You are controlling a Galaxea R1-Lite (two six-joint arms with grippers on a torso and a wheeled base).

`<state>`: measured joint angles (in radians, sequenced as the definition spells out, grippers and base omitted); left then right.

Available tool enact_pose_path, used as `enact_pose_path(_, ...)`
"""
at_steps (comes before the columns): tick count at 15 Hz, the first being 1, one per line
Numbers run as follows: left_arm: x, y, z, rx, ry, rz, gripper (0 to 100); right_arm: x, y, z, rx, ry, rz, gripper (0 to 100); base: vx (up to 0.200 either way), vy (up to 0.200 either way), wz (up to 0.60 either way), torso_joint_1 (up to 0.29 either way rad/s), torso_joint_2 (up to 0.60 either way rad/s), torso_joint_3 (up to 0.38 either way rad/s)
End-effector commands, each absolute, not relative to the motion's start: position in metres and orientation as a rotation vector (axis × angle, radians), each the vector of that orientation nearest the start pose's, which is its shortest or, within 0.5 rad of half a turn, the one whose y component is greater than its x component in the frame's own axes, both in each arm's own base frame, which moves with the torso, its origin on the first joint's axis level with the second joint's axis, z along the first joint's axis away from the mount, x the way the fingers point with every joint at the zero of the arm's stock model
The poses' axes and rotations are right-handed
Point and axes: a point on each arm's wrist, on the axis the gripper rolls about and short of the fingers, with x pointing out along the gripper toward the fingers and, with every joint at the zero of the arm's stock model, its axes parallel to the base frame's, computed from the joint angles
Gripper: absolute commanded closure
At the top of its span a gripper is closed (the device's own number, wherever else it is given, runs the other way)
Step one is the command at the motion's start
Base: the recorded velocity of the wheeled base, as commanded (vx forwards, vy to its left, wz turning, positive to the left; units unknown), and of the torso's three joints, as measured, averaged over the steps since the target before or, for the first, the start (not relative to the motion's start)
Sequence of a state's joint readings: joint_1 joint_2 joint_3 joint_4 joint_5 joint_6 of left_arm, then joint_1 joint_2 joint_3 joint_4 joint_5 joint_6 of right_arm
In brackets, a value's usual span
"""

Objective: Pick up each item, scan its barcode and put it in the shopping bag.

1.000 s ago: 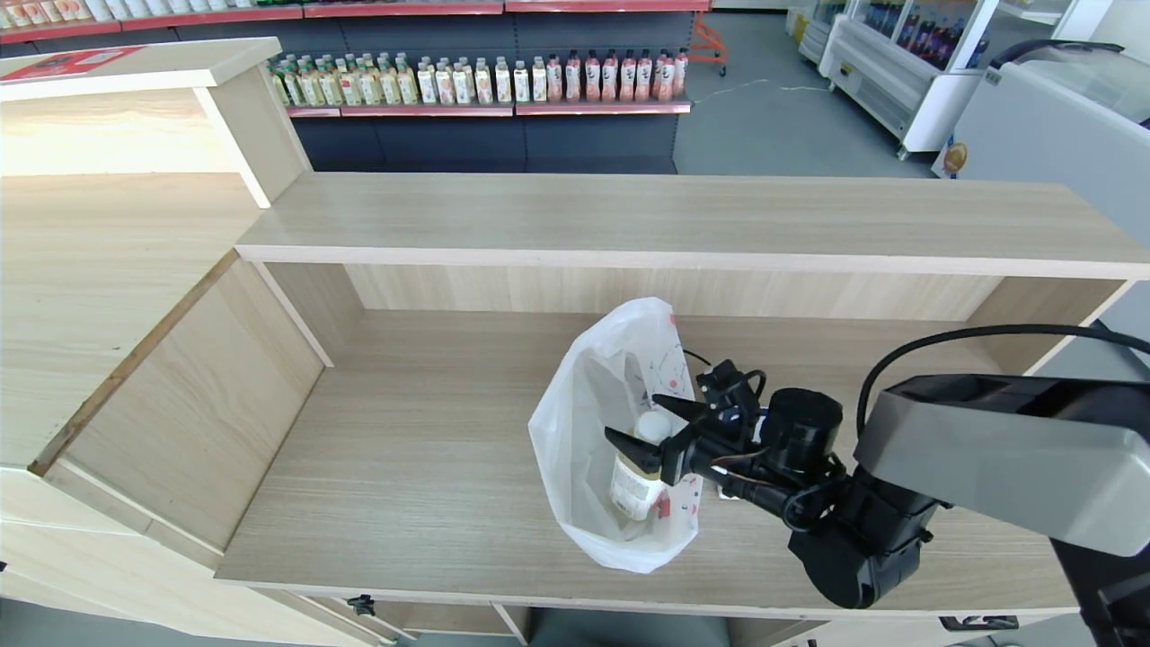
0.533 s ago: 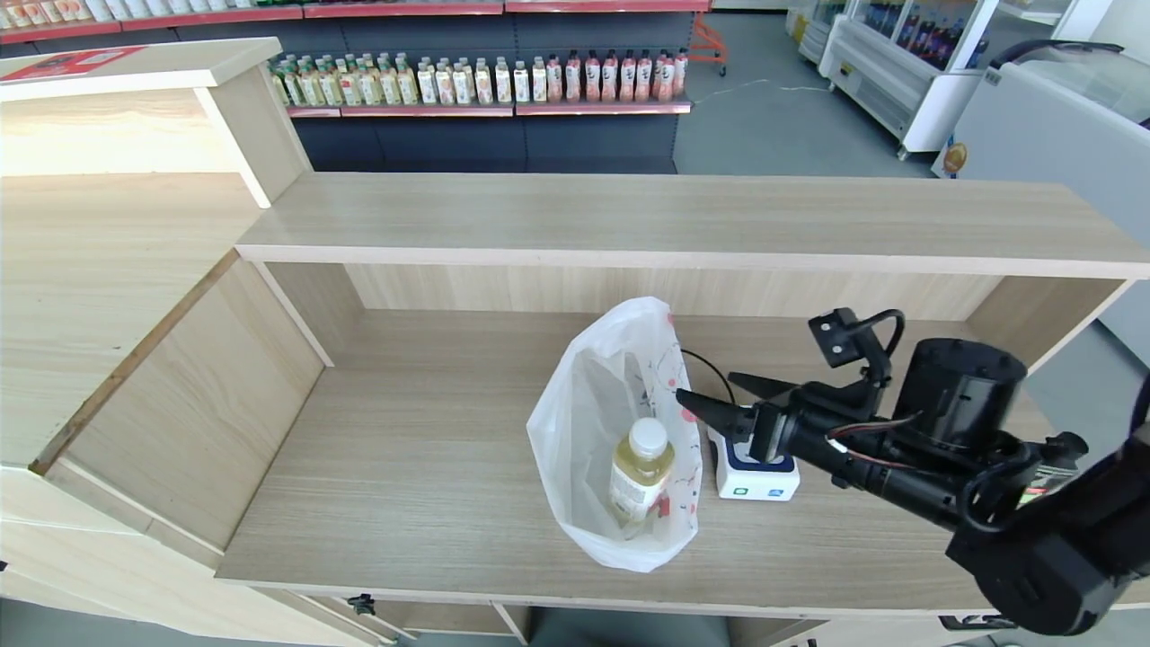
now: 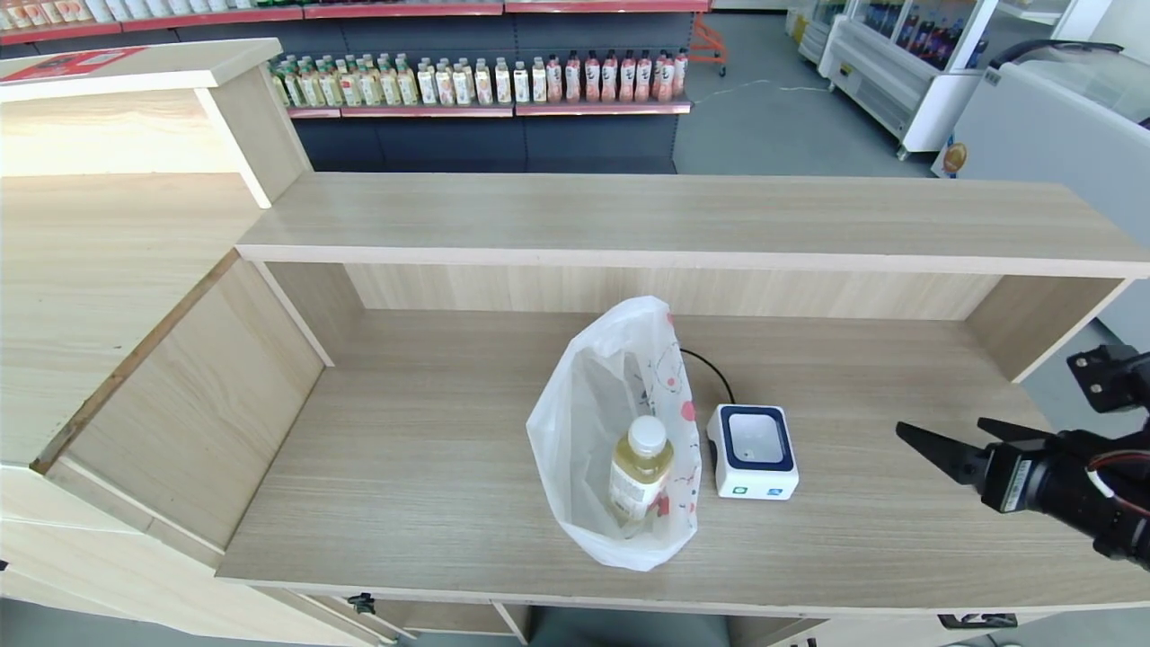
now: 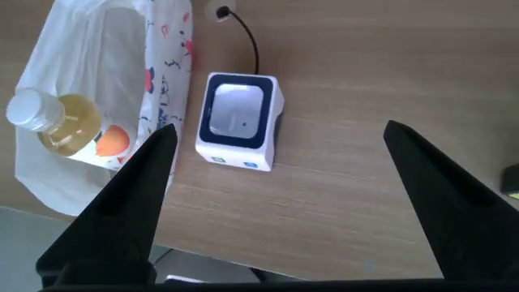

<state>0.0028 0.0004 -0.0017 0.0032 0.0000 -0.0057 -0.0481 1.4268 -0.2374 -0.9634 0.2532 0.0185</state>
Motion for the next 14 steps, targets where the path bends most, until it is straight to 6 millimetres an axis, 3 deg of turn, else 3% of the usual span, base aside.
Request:
enact_pose_path(1, -0.023, 0.0, 0.076, -0.006, 0.002, 0.003, 0, 0.158, -0.014, 0.137, 0.053, 0.21, 0.105, 0, 0.0, 0.0, 0.0, 0.0, 0.0, 0.0)
enact_pose_path(5, -0.023, 0.0, 0.076, -0.011, 0.003, 0.003, 0, 0.131, -0.011, 0.125, 0.057, 0.225, 0.093, 0, 0.0, 0.0, 0.0, 0.0, 0.0, 0.0)
enact_pose_path(14, -0.023, 0.0, 0.075, -0.006, 0.003, 0.005, 0, 0.125, -0.013, 0.128, 0.056, 0.22, 0.076, 0, 0.0, -0.2, 0.0, 0.001, 0.0, 0.003)
